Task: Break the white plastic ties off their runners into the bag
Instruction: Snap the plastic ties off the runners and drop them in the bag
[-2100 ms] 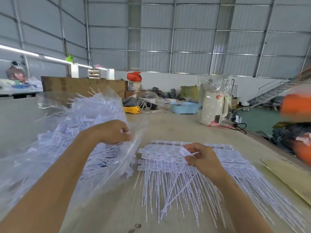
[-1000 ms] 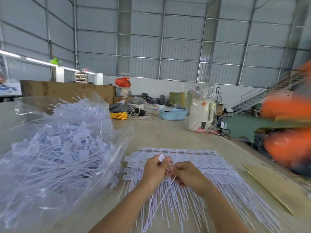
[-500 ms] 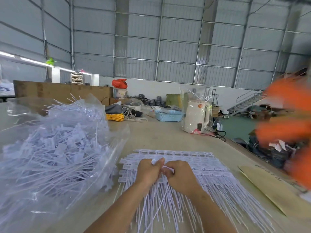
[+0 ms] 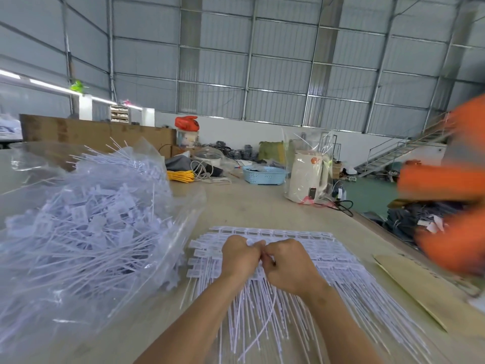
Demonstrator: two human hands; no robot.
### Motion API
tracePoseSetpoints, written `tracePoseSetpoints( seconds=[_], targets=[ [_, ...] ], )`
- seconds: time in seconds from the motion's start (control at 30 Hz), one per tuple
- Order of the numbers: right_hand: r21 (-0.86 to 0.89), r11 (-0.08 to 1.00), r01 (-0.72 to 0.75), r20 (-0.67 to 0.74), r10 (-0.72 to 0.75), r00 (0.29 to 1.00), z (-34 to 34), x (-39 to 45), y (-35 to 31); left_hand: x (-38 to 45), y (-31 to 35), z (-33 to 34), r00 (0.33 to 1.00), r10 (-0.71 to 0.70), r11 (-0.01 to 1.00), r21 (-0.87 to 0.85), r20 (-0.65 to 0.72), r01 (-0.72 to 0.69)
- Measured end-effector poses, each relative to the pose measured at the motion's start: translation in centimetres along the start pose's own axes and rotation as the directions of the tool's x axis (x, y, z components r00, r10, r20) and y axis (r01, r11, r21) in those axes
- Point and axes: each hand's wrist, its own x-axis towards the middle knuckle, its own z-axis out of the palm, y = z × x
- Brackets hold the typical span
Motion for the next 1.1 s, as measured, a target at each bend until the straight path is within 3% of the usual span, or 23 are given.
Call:
tracePoseSetpoints(
  seconds=[0.07, 0.17, 0.23, 0.4, 0.5, 0.57, 0.73, 0.83, 0.93, 0.97, 1.1],
  targets=[
    [-0.012, 1.000, 0.022, 0.002, -0.022, 1.000, -0.7, 0.0, -0.6, -0.2, -0.1, -0.2, 0.998, 0.028, 0.998, 0.054, -0.051, -0.025],
    [0.183, 0.971, 0.151, -0.235, -0.106, 0.966, -1.6, 0.1, -2.8, 1.0, -0.8, -2.2, 0.983, 0.055, 0.959, 0.283, -0.176, -0.003],
    [0.330, 0.927, 0.179, -0.323, -0.067, 0.944, -1.5, 0.5, -3.9, 2.0, -1.7, -3.3, 0.975, 0.072, 0.974, 0.225, -0.211, -0.023],
    [0.431, 0.902, -0.012, -0.300, 0.156, 0.941, -0.6, 0.6, -2.7, 0.8, -1.1, -2.0, 0.996, 0.025, 0.990, -0.138, 0.086, -0.013],
    [0.677, 0.724, -0.133, -0.223, 0.373, 0.900, -1.3, 0.4, -1.1, -0.3, 0.3, -1.3, 0.967, -0.017, 0.935, -0.339, 0.255, 0.106],
    [0.782, 0.592, -0.193, -0.155, 0.485, 0.861, -1.5, 0.5, -1.0, -1.3, 0.7, -1.1, 0.932, -0.013, 0.914, -0.373, 0.363, 0.158],
    [0.822, 0.462, -0.332, 0.005, 0.578, 0.816, -1.6, 0.2, -0.3, -3.2, 1.9, -0.3, 0.831, 0.096, 0.839, -0.494, 0.549, 0.230],
    [0.862, 0.385, -0.329, 0.078, 0.540, 0.838, -2.0, 0.2, -0.1, -3.9, 2.9, -0.4, 0.835, 0.141, 0.806, -0.552, 0.532, 0.216],
    [0.962, 0.094, -0.255, 0.173, 0.512, 0.842, -2.4, 0.3, 0.3, -4.6, 4.9, -1.6, 0.879, 0.165, 0.757, -0.628, 0.447, 0.177],
    [0.970, 0.058, -0.238, 0.171, 0.533, 0.828, -2.4, 0.3, 0.6, -4.9, 5.9, -2.4, 0.896, 0.180, 0.753, -0.643, 0.406, 0.140],
    [0.919, 0.203, -0.337, 0.121, 0.669, 0.733, -1.8, 0.1, 1.0, -6.7, 11.1, -7.7, 0.900, 0.404, 0.749, -0.623, 0.161, -0.225]
  ],
)
